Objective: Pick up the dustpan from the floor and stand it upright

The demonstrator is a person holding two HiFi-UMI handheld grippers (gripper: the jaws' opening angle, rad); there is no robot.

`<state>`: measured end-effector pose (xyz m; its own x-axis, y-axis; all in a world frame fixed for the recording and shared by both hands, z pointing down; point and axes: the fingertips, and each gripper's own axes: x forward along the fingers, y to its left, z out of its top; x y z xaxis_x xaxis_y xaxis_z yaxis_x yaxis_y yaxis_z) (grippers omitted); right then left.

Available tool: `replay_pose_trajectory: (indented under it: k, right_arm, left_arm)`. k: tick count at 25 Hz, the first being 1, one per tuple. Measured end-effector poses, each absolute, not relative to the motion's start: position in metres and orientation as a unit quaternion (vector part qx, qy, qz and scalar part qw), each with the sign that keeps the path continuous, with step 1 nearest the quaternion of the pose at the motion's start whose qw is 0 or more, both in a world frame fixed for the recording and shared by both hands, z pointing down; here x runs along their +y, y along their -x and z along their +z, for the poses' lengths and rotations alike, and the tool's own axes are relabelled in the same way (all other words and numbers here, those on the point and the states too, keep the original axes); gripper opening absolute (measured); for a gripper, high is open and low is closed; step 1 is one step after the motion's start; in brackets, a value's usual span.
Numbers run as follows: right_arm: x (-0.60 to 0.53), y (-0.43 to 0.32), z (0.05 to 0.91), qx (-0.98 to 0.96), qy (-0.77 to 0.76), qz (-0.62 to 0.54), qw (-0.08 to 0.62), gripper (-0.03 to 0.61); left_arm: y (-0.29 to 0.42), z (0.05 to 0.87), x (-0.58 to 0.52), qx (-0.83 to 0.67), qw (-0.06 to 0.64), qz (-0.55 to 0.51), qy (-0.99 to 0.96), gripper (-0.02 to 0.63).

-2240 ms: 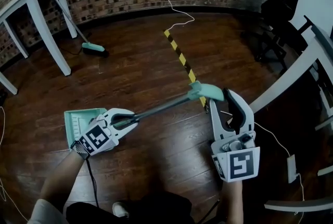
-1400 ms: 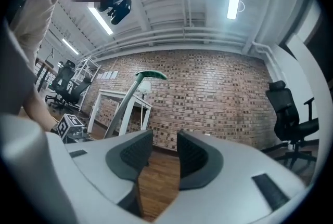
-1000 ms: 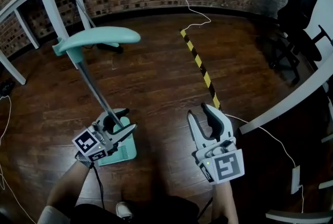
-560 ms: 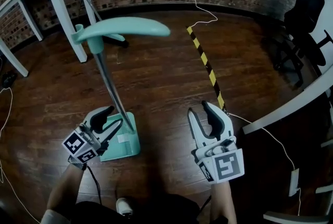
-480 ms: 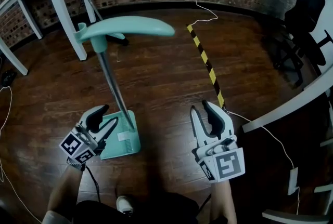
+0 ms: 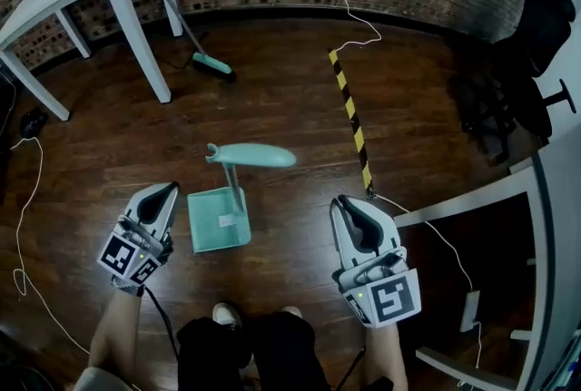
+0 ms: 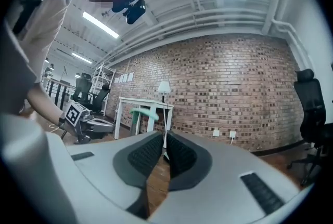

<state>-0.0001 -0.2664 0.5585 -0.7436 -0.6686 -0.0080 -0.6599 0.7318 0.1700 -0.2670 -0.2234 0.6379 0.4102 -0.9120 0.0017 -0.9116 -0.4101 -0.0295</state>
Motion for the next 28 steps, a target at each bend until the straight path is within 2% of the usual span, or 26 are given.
replay_pose_trajectory:
  k: [9,15,18,23,28]
  right_arm:
    - [-0.253,-0.027,0.255,-0.925,-0.365,-0.094,0.049,0.028]
    - [-0.261,-0.037,0.052,-0.919,-0.377,-0.113,-0.021,0.028]
    - [-0.242,-0.026,0.016,-0.919,-0.371,-0.125,-0.046,0.028]
    - [-0.245,-0.022,0.017,-0.921,-0.372,-0.098,-0.068,0.028]
    - [-0.243,-0.023,0.039,-0.914,-0.392,-0.108,-0.021,0.028]
  left_arm:
    - [0.247,0.329,-0.168,0.536,0.022,-0.036,0.843,-0.005]
    - [0.26,0.131,-0.163,0.592,0.061,0.011,0.804,-0.005]
    - [0.27,0.097,-0.149,0.612,0.075,0.024,0.787,-0.005]
    - [0.271,0.091,-0.149,0.618,0.106,-0.013,0.779,-0.003]
    - [0.259,0.104,-0.141,0.615,0.095,-0.022,0.782,-0.003]
